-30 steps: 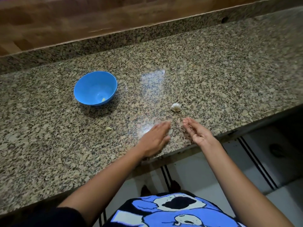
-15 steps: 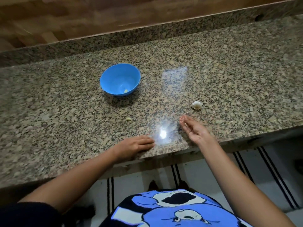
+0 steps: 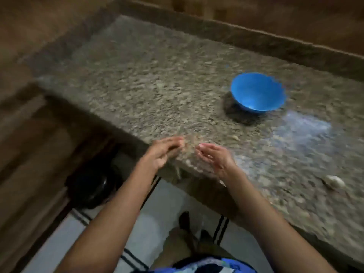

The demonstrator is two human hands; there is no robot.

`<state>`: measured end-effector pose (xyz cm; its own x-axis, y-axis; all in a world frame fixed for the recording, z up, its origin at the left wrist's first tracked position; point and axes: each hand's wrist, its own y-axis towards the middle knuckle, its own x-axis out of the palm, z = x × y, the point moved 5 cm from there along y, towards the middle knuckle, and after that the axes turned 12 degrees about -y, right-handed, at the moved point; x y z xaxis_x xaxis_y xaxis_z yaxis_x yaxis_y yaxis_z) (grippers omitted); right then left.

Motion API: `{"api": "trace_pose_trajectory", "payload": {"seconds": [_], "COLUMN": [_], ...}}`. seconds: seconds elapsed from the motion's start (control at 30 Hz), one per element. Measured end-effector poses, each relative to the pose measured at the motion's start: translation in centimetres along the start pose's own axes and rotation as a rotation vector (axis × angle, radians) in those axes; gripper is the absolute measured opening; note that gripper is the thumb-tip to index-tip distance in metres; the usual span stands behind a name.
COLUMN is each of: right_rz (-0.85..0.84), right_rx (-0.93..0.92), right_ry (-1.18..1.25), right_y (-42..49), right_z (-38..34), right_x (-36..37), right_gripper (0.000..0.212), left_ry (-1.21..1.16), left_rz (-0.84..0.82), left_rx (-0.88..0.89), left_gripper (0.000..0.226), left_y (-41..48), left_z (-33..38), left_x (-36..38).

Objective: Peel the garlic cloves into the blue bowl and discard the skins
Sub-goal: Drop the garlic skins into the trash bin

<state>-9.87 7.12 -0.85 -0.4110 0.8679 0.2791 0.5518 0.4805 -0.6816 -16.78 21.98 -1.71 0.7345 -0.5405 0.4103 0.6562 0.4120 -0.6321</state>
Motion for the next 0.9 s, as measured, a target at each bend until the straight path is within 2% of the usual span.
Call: {"api": "trace_pose_trajectory", "payload": {"seconds": [0.07, 0.17, 0.2, 0.23, 0.27, 0.37, 0.53, 0.7, 0.9], "right_rz": [-0.129, -0.354, -0.428, -0.450, -0.448, -0.463, -0.450, -0.437, -0.417], "right_rx": [0.025, 0.064, 0.091, 0.126, 0.165, 0.237, 0.347, 0.314, 0.341], "right_ry": [-0.097, -0.157, -0.188, -0.224, -0.259, -0.339, -0.292, -0.365, -0.446], "right_y": [0.8, 0.9, 0.7, 0.9, 1.1, 2.6, 4.5, 5.9, 8.7], "right_z": [1.5, 4.4, 5.7, 7.2, 8.8, 13.0, 17.1, 18.1, 18.9], "right_x": [6.1, 14.5, 17.4, 19.9, 22.0, 27.5, 33.3, 36.8, 40.8], "right_gripper": [0.015, 0.033, 0.031, 0.020, 0.014, 0.028, 0.033, 0.036, 0.033], "left_ry": [-0.299, -0.547, -0.616, -0.667, -0.703, -0.783, -0.847, -0.919, -0.994], "left_rz": [0.080, 0.244, 0.292, 0.336, 0.378, 0.468, 0.558, 0.601, 0.613], "left_rx": [0.047, 0.147, 0.179, 0.210, 0.238, 0.295, 0.379, 0.367, 0.376], "left_gripper": [0.017, 0.023, 0.022, 0.020, 0.020, 0.019, 0.019, 0.036, 0.033], "left_y": [-2.0, -5.0, -6.1, -7.0, -7.9, -9.7, -10.8, -11.2, -10.3], "left_z": [1.5, 2.5, 2.7, 3.0, 3.0, 3.4, 4.7, 5.7, 7.4], "left_x": [-4.9, -12.7, -15.6, -18.4, -21.1, -28.1, -36.0, -39.2, -42.5]}}
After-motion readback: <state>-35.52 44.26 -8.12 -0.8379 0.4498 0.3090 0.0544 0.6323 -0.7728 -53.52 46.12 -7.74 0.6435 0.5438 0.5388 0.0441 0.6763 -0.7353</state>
